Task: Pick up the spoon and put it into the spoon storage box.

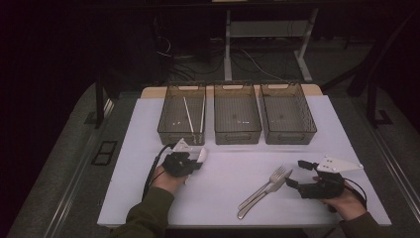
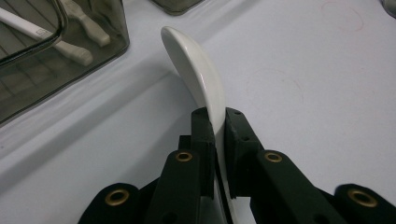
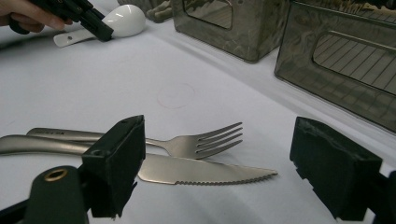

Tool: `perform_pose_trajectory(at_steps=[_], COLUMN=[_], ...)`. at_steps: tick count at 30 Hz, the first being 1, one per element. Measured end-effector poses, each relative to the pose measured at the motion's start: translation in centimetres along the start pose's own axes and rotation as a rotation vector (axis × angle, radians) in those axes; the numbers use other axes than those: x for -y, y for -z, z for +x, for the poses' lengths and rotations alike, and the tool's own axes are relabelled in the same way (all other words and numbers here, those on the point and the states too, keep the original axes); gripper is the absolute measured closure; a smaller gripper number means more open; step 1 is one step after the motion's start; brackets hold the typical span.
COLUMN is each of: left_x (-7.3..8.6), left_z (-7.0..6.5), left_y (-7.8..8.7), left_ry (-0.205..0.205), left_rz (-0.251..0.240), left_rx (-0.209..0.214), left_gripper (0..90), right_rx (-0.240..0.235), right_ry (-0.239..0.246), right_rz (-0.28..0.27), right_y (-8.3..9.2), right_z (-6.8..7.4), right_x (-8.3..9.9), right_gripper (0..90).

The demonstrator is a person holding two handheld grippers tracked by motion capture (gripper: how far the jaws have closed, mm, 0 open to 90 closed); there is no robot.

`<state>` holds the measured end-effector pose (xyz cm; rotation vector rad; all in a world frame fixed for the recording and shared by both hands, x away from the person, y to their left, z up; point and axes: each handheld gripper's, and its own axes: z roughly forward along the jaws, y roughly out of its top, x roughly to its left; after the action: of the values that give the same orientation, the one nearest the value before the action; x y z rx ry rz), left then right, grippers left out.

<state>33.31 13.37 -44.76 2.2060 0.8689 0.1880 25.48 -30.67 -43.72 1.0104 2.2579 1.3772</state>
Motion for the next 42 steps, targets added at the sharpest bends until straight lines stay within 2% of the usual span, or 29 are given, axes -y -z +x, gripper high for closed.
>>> perform_pose_trajectory(at_steps=[3,4,5,11,15,16,19,25,31,33,36,37,42], left_x=[-0.1,-0.2,-0.3,-1.5,-2.4,-2.7,-3.6,-6.4,-9.8,-10.8,-12.2,-12.5,-14.5], left_z=[0.0,0.1,0.0,-0.2,-0.4,-0.4,-0.6,-0.9,-0.7,-0.7,-0.5,-0.6,-0.6], left_y=[0.0,0.1,0.2,0.9,1.4,1.5,1.9,2.3,2.1,2.0,1.9,1.8,0.9], left_ry=[0.000,-0.016,-0.012,-0.048,-0.065,-0.069,-0.090,-0.134,-0.170,-0.171,-0.207,-0.198,-0.215], left_rz=[0.008,0.011,0.007,-0.019,-0.028,-0.041,-0.038,-0.063,-0.079,-0.093,-0.101,-0.110,-0.109], left_rx=[0.003,0.001,0.000,0.012,0.039,0.059,0.084,0.125,0.132,0.140,0.139,0.139,0.138], left_gripper=[82.6,82.6,82.6,82.6,82.6,82.6,82.6,82.5,82.5,82.5,82.5,82.5,82.4], right_rx=[-0.001,-0.001,0.000,0.001,0.000,0.000,-0.002,-0.002,-0.002,-0.002,0.000,-0.001,-0.001], right_ry=[0.000,0.000,0.000,-0.002,-0.011,-0.010,-0.006,-0.007,-0.001,-0.007,-0.009,-0.011,-0.013], right_rz=[0.002,0.003,0.005,0.004,0.003,0.002,0.002,0.004,0.001,0.000,-0.002,-0.003,-0.004], right_y=[0.0,0.0,0.0,0.0,0.0,0.0,0.0,0.0,0.0,0.0,0.1,0.1,0.2], right_z=[0.0,0.0,0.0,0.0,0.0,0.0,0.0,0.0,0.0,0.0,0.0,0.0,0.0], right_x=[0.0,0.0,0.0,0.0,0.0,0.0,0.0,0.0,0.0,0.0,0.0,0.0,0.0], right_gripper=[18.0,18.0,18.0,18.0,17.9,18.0,18.0,17.9,18.0,18.0,18.0,18.0,18.0])
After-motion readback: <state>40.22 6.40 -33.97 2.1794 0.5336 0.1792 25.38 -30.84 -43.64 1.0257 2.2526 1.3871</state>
